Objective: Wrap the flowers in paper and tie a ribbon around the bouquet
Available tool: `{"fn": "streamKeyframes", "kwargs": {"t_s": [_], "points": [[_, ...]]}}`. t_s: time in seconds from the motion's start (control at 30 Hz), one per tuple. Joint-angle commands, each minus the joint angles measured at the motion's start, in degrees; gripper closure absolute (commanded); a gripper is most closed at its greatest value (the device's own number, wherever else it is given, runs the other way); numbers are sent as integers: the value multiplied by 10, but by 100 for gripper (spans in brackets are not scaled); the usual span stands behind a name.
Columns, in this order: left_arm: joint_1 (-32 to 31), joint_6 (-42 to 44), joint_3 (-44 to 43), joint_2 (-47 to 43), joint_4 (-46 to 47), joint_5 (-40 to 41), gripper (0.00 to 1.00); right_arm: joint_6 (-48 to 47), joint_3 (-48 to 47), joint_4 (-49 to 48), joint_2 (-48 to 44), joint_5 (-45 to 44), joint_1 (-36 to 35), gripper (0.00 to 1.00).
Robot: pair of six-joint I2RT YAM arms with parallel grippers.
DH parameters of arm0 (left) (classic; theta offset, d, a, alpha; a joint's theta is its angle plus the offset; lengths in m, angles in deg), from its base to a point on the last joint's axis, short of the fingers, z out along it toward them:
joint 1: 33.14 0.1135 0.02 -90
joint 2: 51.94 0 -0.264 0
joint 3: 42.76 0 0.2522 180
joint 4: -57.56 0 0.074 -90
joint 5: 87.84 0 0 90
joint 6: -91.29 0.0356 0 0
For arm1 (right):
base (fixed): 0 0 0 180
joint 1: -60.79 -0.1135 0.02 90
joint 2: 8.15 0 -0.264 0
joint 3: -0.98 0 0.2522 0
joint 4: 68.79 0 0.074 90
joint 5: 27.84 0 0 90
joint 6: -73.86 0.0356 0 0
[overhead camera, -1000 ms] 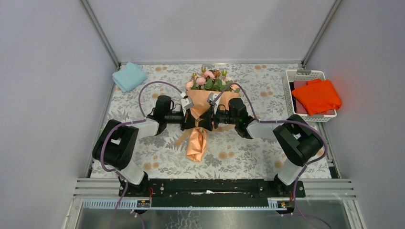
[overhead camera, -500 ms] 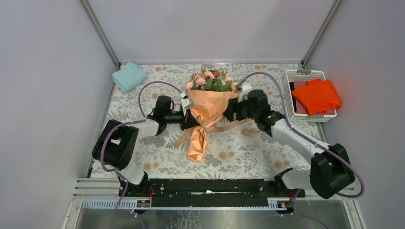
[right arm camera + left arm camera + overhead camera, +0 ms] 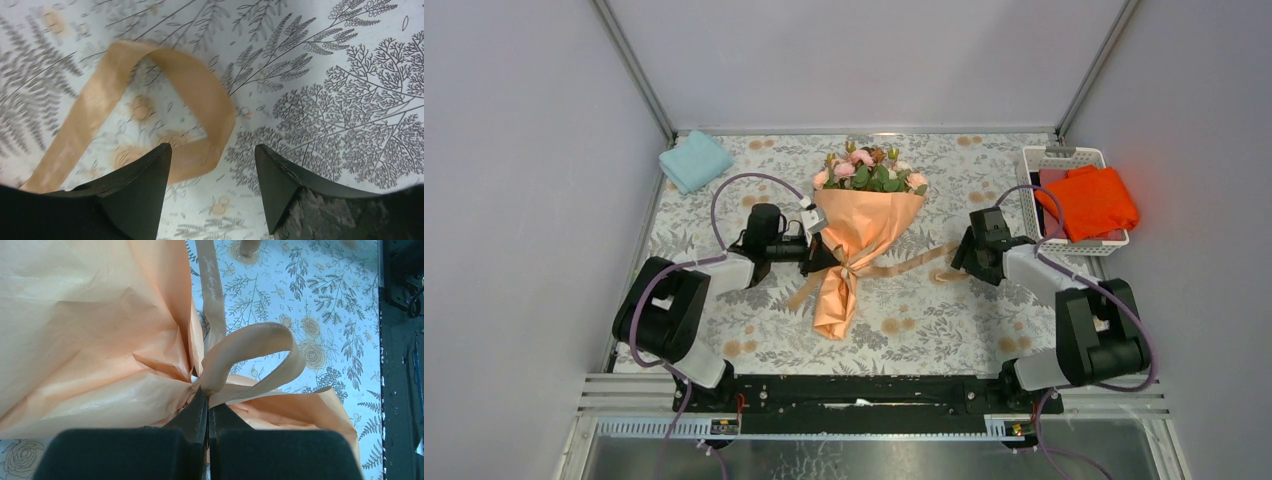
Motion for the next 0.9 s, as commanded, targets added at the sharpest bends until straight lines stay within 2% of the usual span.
{"fn": "streamKeyframes", "kwargs": {"t_s": [0.0,0.07,0.13,0.17,0.27,0.3,0.33,0.43,0.5,0.57,0.7,0.8,0.87], "points": [[-4,17,-2,-10,7,5,100,15,5,-67,52,1,28,31],[-4,21,-3,-9,8,1,100,9,4,-83,75,25,46,35],[-3,22,1,-10,13,2,100,-2,2,-94,92,40,58,42],[-4,23,4,-11,16,2,100,-5,2,-99,95,46,64,51],[-5,24,11,-12,21,3,100,-31,0,-104,87,88,78,88],[-4,23,13,-14,23,3,100,-49,-8,-91,74,99,78,97],[-5,23,14,-14,26,4,100,-68,-17,-80,56,107,76,100],[-7,32,22,-15,36,3,100,-140,-62,-56,-30,109,25,100],[-9,39,28,-17,46,4,100,-198,-115,-48,-80,108,-65,100],[-13,49,35,-19,57,5,100,-237,-196,-48,-88,154,-137,100],[-20,75,46,-32,63,10,100,-248,-300,-105,-37,257,-239,100],[-22,91,56,-39,68,11,100,-203,-341,-196,28,321,-260,100],[-24,97,61,-44,70,11,100,-189,-385,-213,77,320,-265,100]]}}
